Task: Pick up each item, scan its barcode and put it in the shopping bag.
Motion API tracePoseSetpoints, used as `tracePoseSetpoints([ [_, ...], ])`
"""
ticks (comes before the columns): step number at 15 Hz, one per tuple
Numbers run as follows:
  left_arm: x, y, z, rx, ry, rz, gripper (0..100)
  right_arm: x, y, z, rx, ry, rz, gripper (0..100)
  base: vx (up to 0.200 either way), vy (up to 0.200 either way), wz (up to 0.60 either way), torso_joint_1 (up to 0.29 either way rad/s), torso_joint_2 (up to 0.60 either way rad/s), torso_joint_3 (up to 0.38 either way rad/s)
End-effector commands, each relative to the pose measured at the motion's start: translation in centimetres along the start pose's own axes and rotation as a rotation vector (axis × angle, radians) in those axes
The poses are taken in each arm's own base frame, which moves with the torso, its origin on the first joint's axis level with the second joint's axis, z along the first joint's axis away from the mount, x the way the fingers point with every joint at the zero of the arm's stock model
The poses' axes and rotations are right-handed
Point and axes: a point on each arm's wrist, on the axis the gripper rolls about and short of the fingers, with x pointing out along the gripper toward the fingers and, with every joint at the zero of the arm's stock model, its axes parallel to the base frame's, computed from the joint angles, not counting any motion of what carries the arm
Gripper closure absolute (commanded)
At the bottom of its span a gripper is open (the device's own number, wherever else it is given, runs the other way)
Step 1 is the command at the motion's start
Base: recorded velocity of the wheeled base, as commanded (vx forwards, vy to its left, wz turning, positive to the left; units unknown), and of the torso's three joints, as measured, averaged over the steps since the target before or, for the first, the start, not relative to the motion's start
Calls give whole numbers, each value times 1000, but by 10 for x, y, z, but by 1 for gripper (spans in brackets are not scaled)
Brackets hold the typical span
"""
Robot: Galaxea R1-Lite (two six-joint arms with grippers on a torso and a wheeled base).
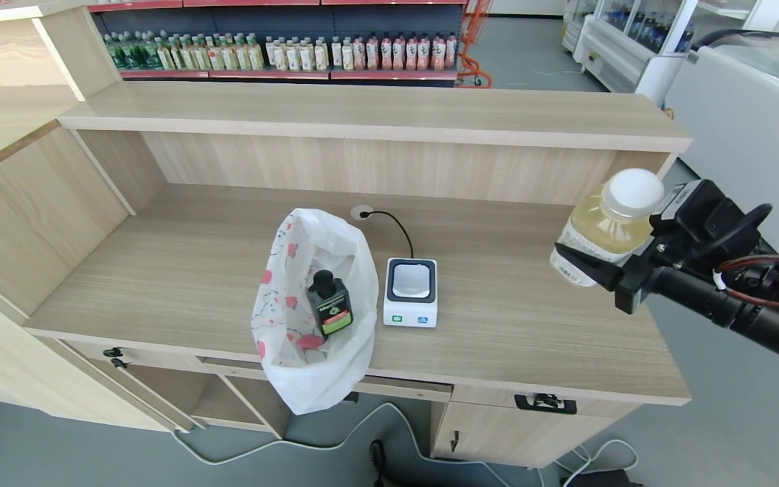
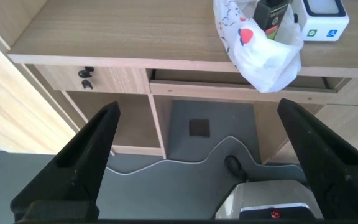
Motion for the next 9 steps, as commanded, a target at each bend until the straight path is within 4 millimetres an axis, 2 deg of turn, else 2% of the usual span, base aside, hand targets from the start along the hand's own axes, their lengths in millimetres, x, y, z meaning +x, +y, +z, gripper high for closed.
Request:
tracePoseSetpoints([
  [1,0,0,0,0,0,0,0,12,7,-11,4,9,38,100,0,200,0,2,2,2],
  [2,0,0,0,0,0,0,0,15,8,-13,-1,6,42,100,0,200,0,17,2,7],
  [7,0,0,0,0,1,0,0,55,7,-46,-138,-97,38,100,0,200,0,2,0,5],
  [9,0,0,0,2,0,0,0,62,8,-57,-186,-107,67,100,0,0,0,0,0,0],
])
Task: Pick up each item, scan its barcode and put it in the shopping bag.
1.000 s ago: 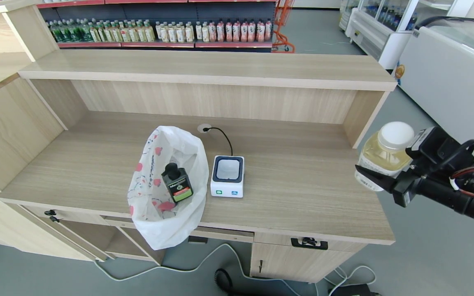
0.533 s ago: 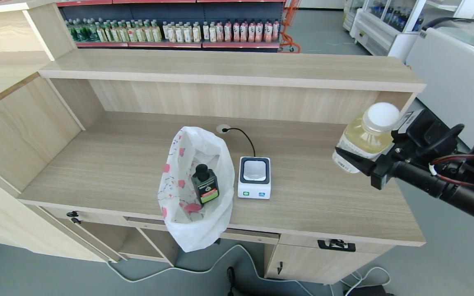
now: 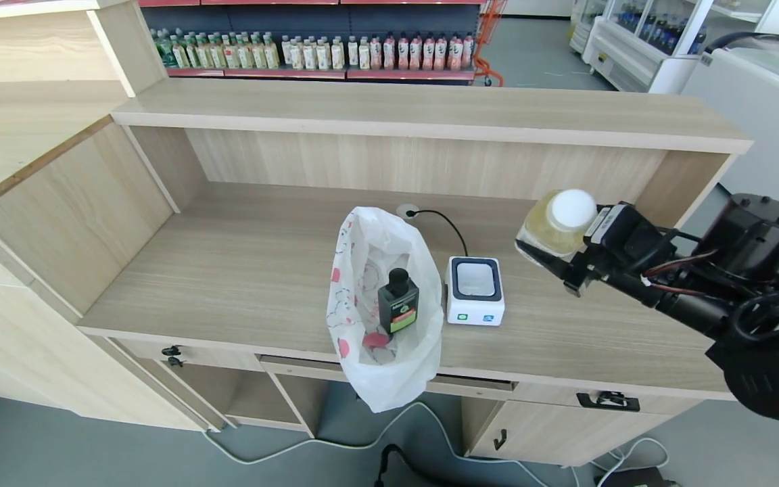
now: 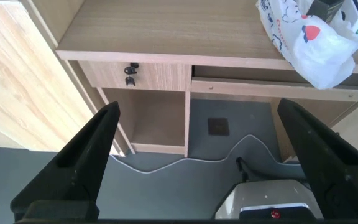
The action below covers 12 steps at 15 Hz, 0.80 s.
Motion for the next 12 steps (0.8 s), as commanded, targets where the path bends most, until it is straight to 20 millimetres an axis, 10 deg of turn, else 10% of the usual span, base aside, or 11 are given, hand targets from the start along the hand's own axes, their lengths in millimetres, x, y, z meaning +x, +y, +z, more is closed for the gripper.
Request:
tracePoseSetpoints([
  [1,0,0,0,1,0,0,0,9,10,-24,-4,30,40,100,0,0,0,0,0,0],
  [12,0,0,0,2,0,0,0,23,14,-59,-88,-29,38,100,0,0,0,0,0,0],
])
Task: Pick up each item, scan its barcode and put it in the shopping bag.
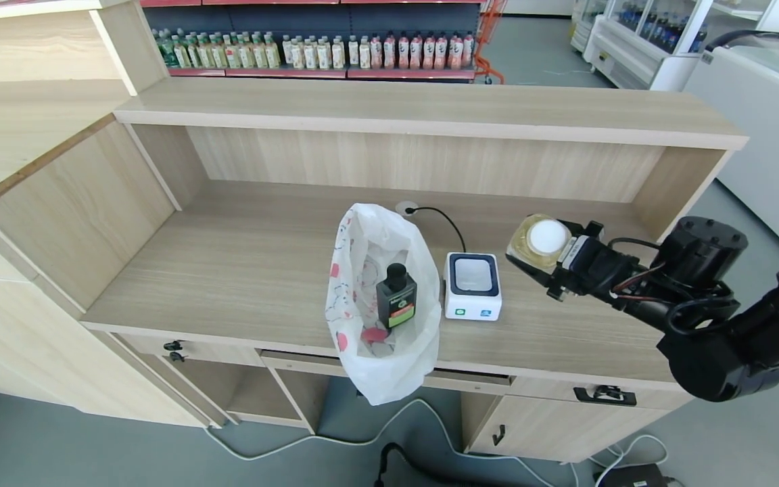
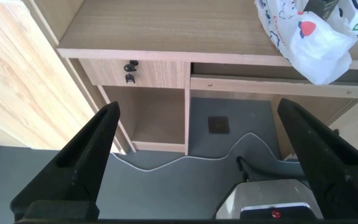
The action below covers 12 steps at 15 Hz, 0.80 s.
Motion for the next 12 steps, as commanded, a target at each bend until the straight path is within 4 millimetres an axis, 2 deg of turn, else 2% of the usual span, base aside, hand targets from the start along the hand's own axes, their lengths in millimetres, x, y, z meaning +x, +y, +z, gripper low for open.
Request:
tracePoseSetpoints([
  [1,0,0,0,0,0,0,0,6,0,-3,-4,-20,8,100,0,0,0,0,0,0],
  [12,0,0,0,0,0,0,0,28,10,-16,0,-94,52,100,0,0,0,0,0,0],
])
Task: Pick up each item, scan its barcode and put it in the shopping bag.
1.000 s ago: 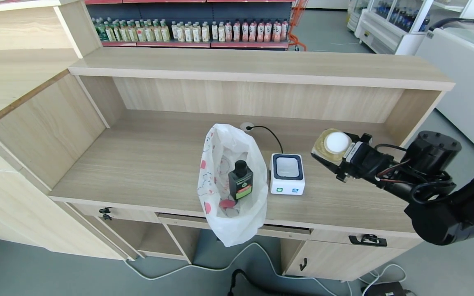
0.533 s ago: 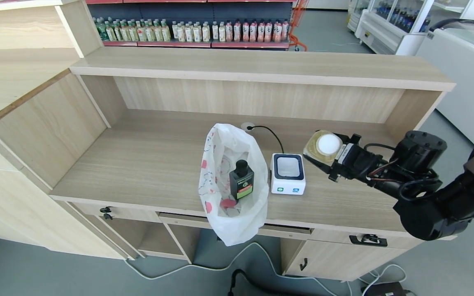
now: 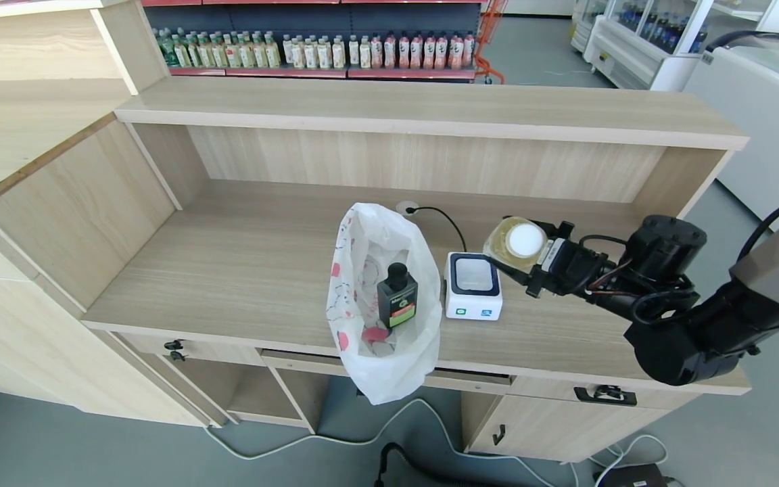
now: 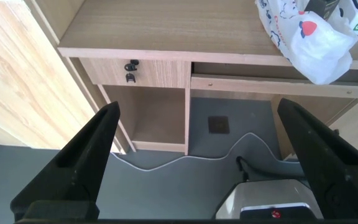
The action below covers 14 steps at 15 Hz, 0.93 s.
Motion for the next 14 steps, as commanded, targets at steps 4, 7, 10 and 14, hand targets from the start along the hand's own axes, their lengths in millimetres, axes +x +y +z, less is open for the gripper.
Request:
tracePoseSetpoints([
  [4,0,0,0,-1,0,0,0,10,5,-10,-2,-8,1,100,0,0,0,0,0,0],
  [7,0,0,0,-1,0,0,0,15,6,-15,-6,-10,-3,100,0,0,0,0,0,0],
  [10,0,0,0,-1,0,0,0,20,10,-19,-3,-14,2,100,0,0,0,0,0,0],
  [14,0,0,0,-1,0,0,0,27,16,-23,-8,-25,-2,100,0,0,0,0,0,0],
])
